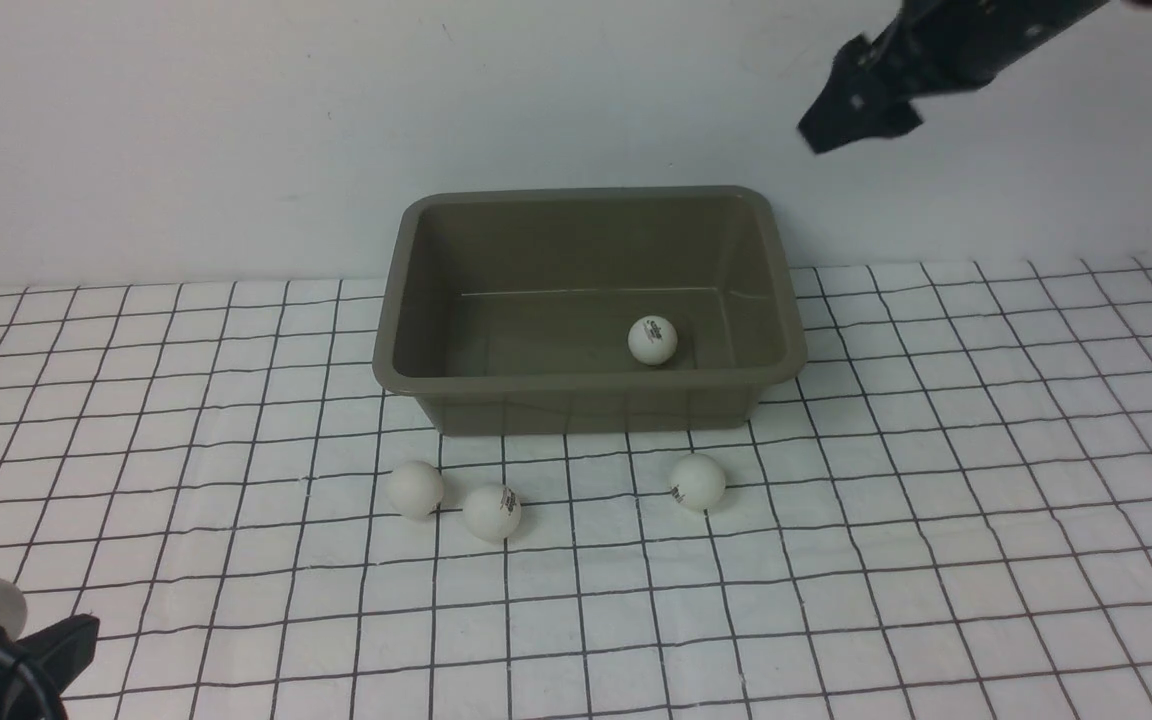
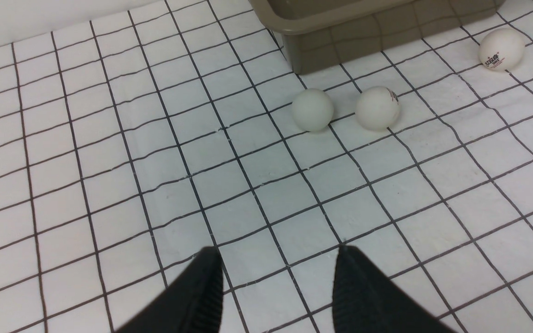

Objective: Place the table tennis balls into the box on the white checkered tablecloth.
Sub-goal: 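Reach for and grasp a ping pong ball on the table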

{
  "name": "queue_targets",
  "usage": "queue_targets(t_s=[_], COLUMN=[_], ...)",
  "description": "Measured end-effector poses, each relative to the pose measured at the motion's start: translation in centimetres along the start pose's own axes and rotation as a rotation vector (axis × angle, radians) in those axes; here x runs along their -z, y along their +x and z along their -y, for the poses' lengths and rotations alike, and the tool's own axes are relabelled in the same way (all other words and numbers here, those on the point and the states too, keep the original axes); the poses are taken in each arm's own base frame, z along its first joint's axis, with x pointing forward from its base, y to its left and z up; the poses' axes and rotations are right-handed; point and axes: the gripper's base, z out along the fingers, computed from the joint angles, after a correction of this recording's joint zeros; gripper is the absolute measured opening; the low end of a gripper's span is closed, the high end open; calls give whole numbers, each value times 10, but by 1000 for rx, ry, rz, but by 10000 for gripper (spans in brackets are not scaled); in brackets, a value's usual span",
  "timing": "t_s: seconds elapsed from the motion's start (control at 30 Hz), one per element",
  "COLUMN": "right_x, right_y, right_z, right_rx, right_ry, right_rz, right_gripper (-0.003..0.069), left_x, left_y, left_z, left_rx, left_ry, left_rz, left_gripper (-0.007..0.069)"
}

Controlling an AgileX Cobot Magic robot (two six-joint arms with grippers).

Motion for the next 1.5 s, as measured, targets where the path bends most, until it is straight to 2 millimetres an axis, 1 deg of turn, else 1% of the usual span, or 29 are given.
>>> queue_targets(t_s=[0.03,0.07,0.1,0.2,0.23,0.33,0.4,0.47,0.63,0.7,0.77,0.8,0.83,0.9,0.93,0.97,1.0,1.03,1.13,1.2,1.27,1.37,1.5], right_x=[10,15,29,47,52,55,56,56,58,52,37,25,18,-3,-21,-33,-35,-47,-76,-97,-114,-132,-144], right_y=[-1,-2,-4,-5,-4,0,9,16,52,74,90,99,104,118,123,125,125,126,126,128,133,135,136], right_z=[0,-1,-3,-11,-19,-35,-47,-53,-69,-78,-85,-89,-92,-101,-110,-115,-117,-123,-133,-136,-138,-138,-136], right_rx=[-3,-7,-20,-75,-98,-136,-170,-192,-223,-238,-267,-288,-284,-269,-227,-212,-205,-190,-174,-166,-170,-190,-212], right_ry=[17,25,49,60,54,29,9,2,-5,-34,-67,-85,-91,-98,-93,-89,-92,-94,-81,-64,-62,-52,-45], right_rz=[6,9,20,37,35,16,-16,-42,-142,-183,-181,-170,-164,-157,-139,-132,-132,-134,-121,-114,-129,-129,-119], right_gripper=[537,537,536,536,536,536,536,536,536,536,536,536,536,536,536,536,536,536,536,536,536,536,536], left_x=[0,0,0,0,0,0,0,0,0,0,0,0,0,0,0,0,0,0,0,0,0,0,0], left_y=[0,0,0,0,0,0,0,0,0,0,0,0,0,0,0,0,0,0,0,0,0,1,1], left_z=[0,0,0,0,0,0,0,0,0,0,0,0,0,0,0,0,0,0,0,0,0,1,1], left_rx=[0,0,0,0,0,1,2,2,2,2,2,2,2,2,2,2,2,2,2,2,2,2,2], left_ry=[0,0,0,0,0,1,2,2,3,3,3,3,3,4,4,4,4,4,4,5,5,6,9], left_rz=[0,0,0,0,0,1,0,0,-2,-2,-2,-2,-2,-3,-4,-4,-4,-4,-4,-5,-5,-7,-14], left_gripper=[300,300,300,300,300,300,300,300,300,300,300,300,300,300,300,300,300,300,300,300,300,300,300])
